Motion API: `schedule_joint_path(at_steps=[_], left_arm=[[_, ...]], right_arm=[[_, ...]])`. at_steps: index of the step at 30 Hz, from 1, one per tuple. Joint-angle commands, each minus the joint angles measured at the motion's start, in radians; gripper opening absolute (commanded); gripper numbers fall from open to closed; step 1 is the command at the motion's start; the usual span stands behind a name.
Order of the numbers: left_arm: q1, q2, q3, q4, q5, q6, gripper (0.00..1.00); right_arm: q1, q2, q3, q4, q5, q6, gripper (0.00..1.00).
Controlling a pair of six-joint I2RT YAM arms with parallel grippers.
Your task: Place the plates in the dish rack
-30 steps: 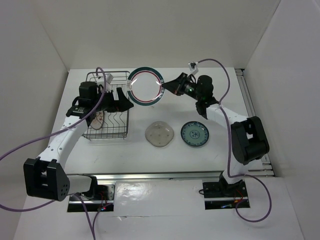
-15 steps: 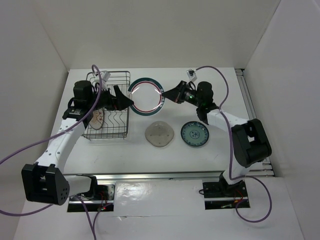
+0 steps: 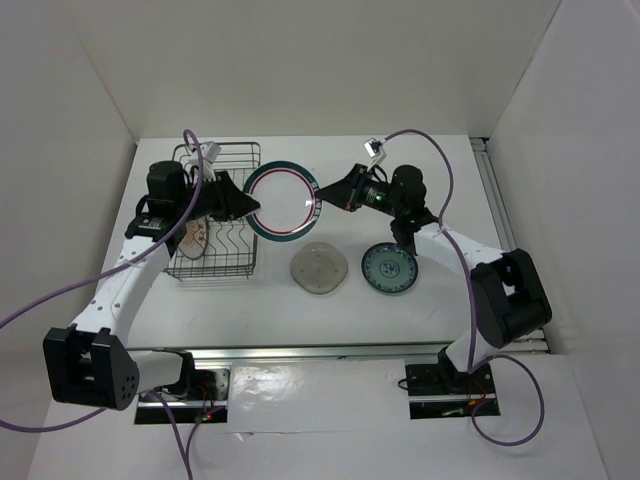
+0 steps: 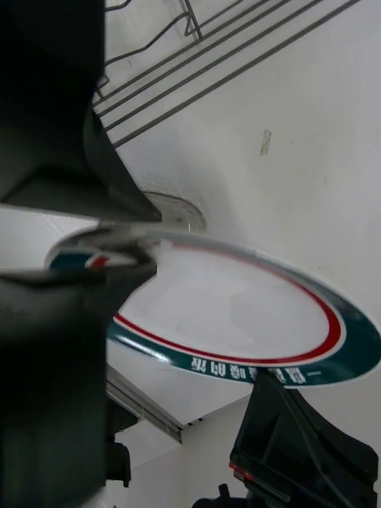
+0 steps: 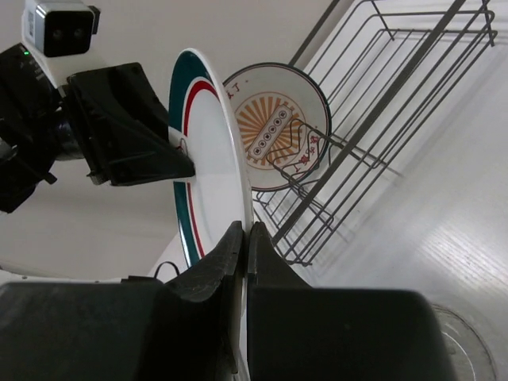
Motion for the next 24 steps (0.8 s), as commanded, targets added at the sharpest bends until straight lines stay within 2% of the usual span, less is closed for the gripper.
schedule_joint_path(at_steps=[1, 4, 5, 6, 8, 9, 12, 13, 15, 16, 17, 20, 24], left_arm=[[0.007, 0.002, 0.017, 0.045, 0.055, 0.016, 0.32], [0.007, 0.002, 0.027, 0.036, 0.064, 0.016, 0.0], [0.007, 0.012, 0.038, 0.036, 0.064, 0.025, 0.0], [0.007, 0.012, 0.038, 0.022, 0.064, 0.025, 0.0], [0.007, -0.013, 0.047, -0.021, 0.011, 0.036, 0.0], [0.007, -0.03, 0.067, -0.05, -0.036, 0.045, 0.0], [-0.01, -0.097, 0.124, -0.179, -0.34, 0.111, 0.0], [-0.027, -0.141, 0.136, -0.208, -0.538, 0.166, 0.0], [-0.091, -0.177, 0.147, -0.248, -0.763, 0.202, 0.0], [-0.114, -0.189, 0.124, -0.248, -0.935, 0.243, 0.0], [-0.137, -0.201, 0.124, -0.257, -1.016, 0.254, 0.0], [-0.188, -0.202, 0.113, -0.257, -1.141, 0.289, 0.0], [-0.197, -0.182, 0.132, -0.29, -1.201, 0.3, 0.0]], right_arm=[[0.028, -0.025, 0.05, 0.05, -0.034, 0.007, 0.0], [0.038, -0.015, 0.05, 0.059, -0.034, 0.007, 0.0], [0.047, -0.015, 0.05, 0.059, -0.034, 0.007, 0.08], [0.047, -0.005, 0.05, 0.059, -0.034, 0.007, 0.25], [0.056, -0.015, 0.05, 0.05, -0.025, -0.002, 0.77], [0.056, -0.015, 0.05, 0.036, -0.016, -0.019, 0.98], [0.056, -0.054, 0.04, -0.073, 0.039, -0.094, 1.0], [0.056, -0.054, 0.04, -0.096, 0.049, -0.131, 1.0], [0.056, -0.077, 0.028, -0.127, 0.062, -0.154, 1.0], [0.056, -0.09, 0.005, -0.137, 0.063, -0.163, 1.0], [0.047, -0.09, 0.005, -0.137, 0.063, -0.164, 1.0], [0.038, -0.099, -0.016, -0.174, 0.063, -0.177, 1.0], [0.025, -0.117, -0.016, -0.217, 0.05, -0.202, 1.0]])
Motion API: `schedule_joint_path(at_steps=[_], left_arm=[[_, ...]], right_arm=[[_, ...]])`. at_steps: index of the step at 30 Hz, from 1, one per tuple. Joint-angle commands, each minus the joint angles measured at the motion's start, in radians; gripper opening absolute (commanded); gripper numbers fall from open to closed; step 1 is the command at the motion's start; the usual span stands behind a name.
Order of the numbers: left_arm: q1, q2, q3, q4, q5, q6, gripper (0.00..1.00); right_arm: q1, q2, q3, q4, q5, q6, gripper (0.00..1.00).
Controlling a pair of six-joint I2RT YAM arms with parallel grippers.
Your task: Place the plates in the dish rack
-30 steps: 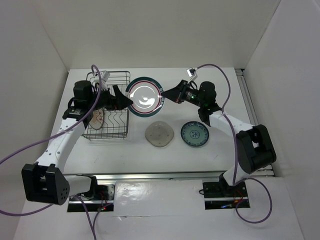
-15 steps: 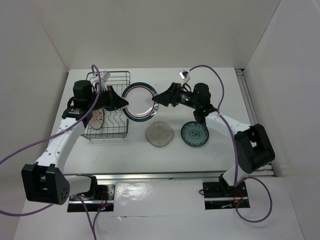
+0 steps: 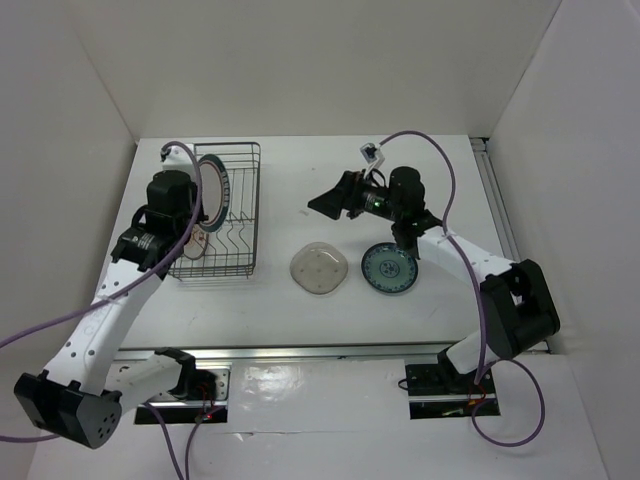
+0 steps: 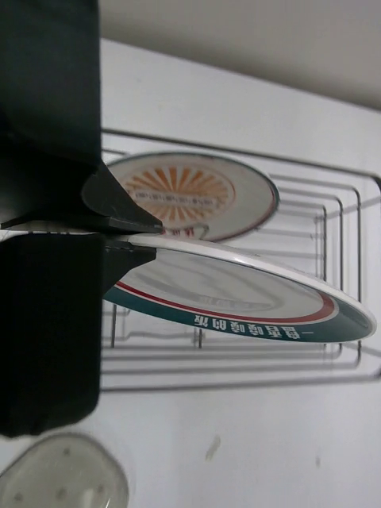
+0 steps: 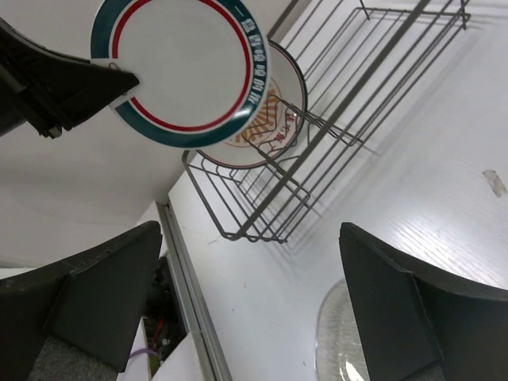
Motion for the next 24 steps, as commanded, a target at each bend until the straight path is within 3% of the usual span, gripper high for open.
schedule_joint_path(at_steps=[1, 5, 24], left_arm=[[-0.009, 0.012, 0.041, -0.003, -0.214, 0.06, 0.0], [-0.009, -0.002, -0.02, 0.037, -0.345, 0.079, 0.0], [0.0, 0.112, -0.06, 0.075, -0.346, 0.068, 0.0]], right_arm=[[-0.02, -0.048, -0.013, -0.063, 0.003, -0.054, 1.0], [-0.031, -0.068, -0.045, -0.076, -0.018, -0.063, 1.0], [-0.069, -0.117, -0.128, -0.019, -0.046, -0.043, 1.0]])
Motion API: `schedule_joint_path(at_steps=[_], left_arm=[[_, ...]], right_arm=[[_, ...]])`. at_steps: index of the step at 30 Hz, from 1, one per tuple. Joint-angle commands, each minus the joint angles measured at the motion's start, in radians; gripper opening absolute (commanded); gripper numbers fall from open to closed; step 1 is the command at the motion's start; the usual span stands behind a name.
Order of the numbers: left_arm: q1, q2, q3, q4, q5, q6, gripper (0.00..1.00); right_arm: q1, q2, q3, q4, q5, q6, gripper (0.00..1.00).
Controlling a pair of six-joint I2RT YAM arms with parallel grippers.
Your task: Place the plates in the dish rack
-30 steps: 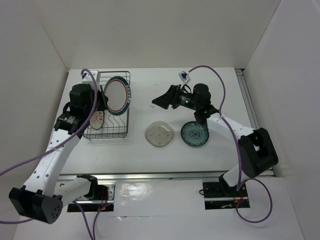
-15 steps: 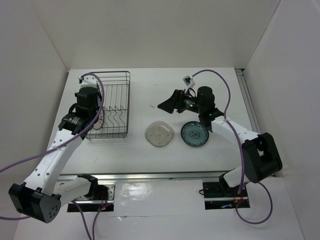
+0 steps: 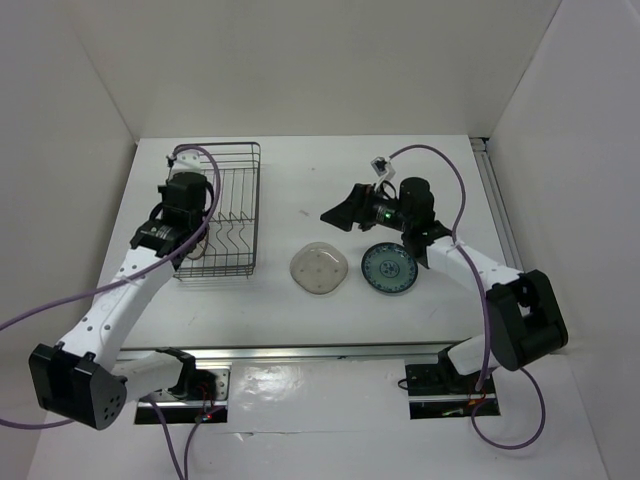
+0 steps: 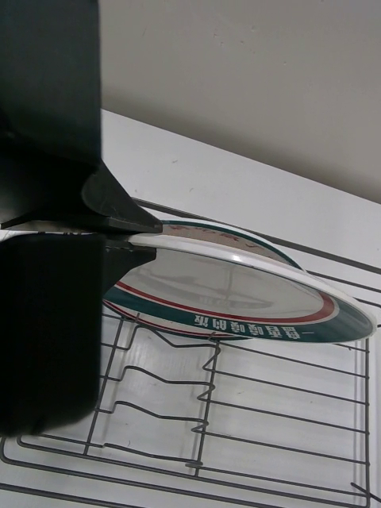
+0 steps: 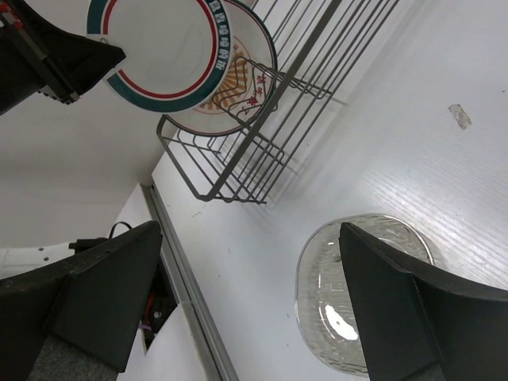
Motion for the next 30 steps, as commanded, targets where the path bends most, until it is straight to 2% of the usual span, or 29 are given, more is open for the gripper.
schedule_joint_path(at_steps=[1, 14, 16, 18, 19, 21, 24, 25, 27, 28, 30], left_arm=[[0.004, 0.005, -0.005, 0.071, -0.011, -0.001, 0.0], [0.004, 0.067, -0.027, 0.079, 0.033, -0.028, 0.0], [0.004, 0.068, -0.027, 0.07, 0.055, -0.028, 0.07], [0.004, 0.077, -0.027, 0.07, 0.067, -0.037, 0.28], [0.004, 0.077, -0.027, 0.07, 0.079, -0.037, 0.34], [0.004, 0.077, -0.027, 0.07, 0.079, -0.037, 0.41], [0.004, 0.077, -0.027, 0.07, 0.098, -0.037, 0.41], [0.004, 0.086, -0.027, 0.061, 0.098, -0.046, 0.5], [0.004, 0.086, -0.007, 0.048, 0.098, -0.057, 0.58], [0.004, 0.086, -0.007, 0.039, 0.098, -0.057, 0.66], [0.004, 0.062, 0.002, 0.039, 0.125, -0.071, 0.7]], right_arm=[[-0.008, -0.049, -0.013, 0.052, -0.015, 0.004, 1.0], [-0.026, -0.098, -0.031, 0.052, -0.035, 0.004, 1.0], [-0.035, -0.107, -0.031, 0.052, -0.035, 0.004, 1.0], [-0.035, -0.116, -0.041, 0.027, -0.035, -0.006, 1.0], [-0.035, -0.117, -0.041, 0.017, -0.02, -0.007, 1.0], [-0.035, -0.117, -0.05, 0.017, -0.019, -0.016, 1.0], [-0.035, -0.127, -0.059, 0.017, -0.01, -0.016, 1.0], [-0.035, -0.139, -0.059, -0.005, 0.003, -0.025, 1.0], [-0.035, -0.156, -0.059, -0.038, 0.026, -0.037, 1.0], [-0.035, -0.184, -0.05, -0.133, 0.103, -0.052, 1.0], [-0.026, -0.224, -0.009, -0.286, 0.247, -0.092, 1.0]])
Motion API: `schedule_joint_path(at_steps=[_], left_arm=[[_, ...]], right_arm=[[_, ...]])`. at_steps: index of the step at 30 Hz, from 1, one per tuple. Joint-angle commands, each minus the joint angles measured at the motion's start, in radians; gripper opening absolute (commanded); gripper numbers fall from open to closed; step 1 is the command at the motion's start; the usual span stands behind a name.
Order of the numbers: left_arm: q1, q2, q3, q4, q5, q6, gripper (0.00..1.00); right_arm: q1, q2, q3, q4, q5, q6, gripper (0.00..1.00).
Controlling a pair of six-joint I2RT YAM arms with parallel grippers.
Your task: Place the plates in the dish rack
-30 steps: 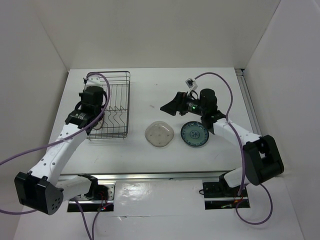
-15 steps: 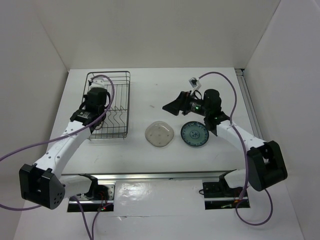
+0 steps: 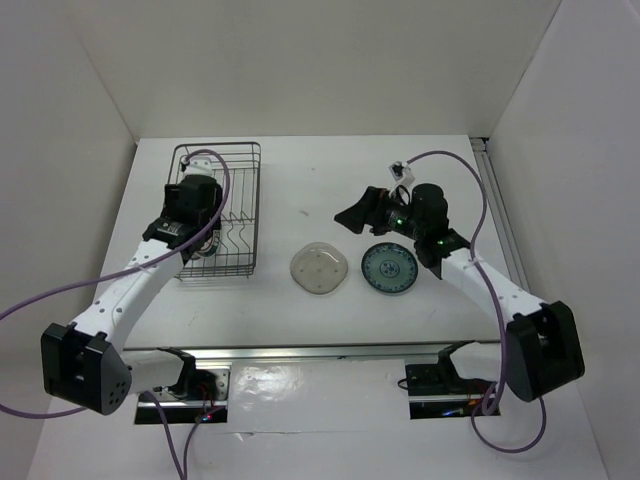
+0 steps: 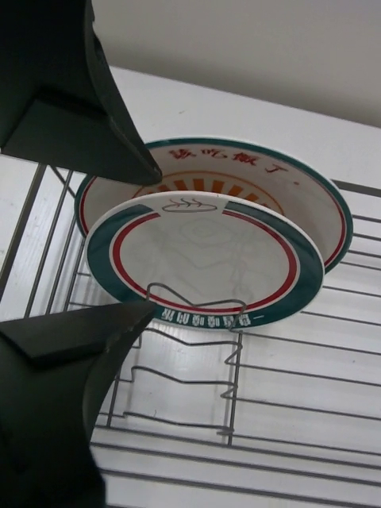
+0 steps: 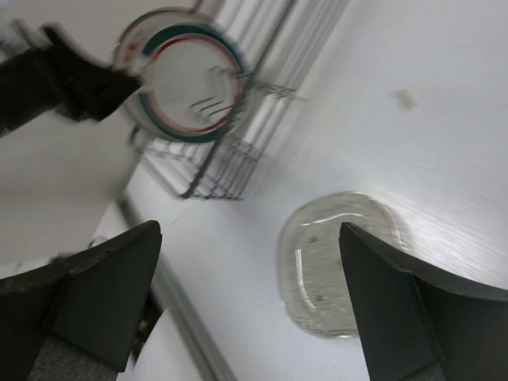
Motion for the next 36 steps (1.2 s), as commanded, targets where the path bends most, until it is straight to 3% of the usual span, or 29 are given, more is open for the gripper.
schedule_joint_path(at_steps=[1, 2, 4, 6, 10, 17, 26, 36], left_arm=[[0.003, -0.033, 0.052, 0.001, 0.046, -0.045, 0.75], [0.003, -0.048, 0.052, 0.001, 0.077, -0.056, 0.83], [0.003, -0.088, 0.063, 0.001, 0.189, -0.067, 0.84], [0.003, -0.099, 0.075, -0.01, 0.302, -0.09, 0.95], [0.003, -0.099, 0.098, -0.01, 0.51, -0.102, 1.0], [0.003, -0.108, 0.089, 0.059, 0.857, -0.133, 1.0], [0.003, -0.05, 0.071, 0.131, 1.109, -0.181, 1.0], [0.003, -0.069, 0.062, 0.14, 1.119, -0.17, 1.0]], right_arm=[[0.036, -0.111, 0.059, -0.353, 0.403, -0.062, 1.0], [0.053, -0.161, 0.059, -0.42, 0.504, -0.022, 1.0], [0.064, -0.218, 0.01, -0.582, 0.735, 0.053, 1.0], [0.079, -0.324, -0.095, -0.644, 0.82, 0.136, 1.0], [0.079, -0.569, -0.257, -0.738, 0.881, 0.257, 1.0], [0.088, -0.776, -0.411, -0.885, 0.966, 0.464, 1.0], [0.088, -0.709, -0.509, -0.745, 0.945, 0.514, 0.95], [0.088, -0.501, -0.593, -0.456, 0.968, 0.546, 0.79]])
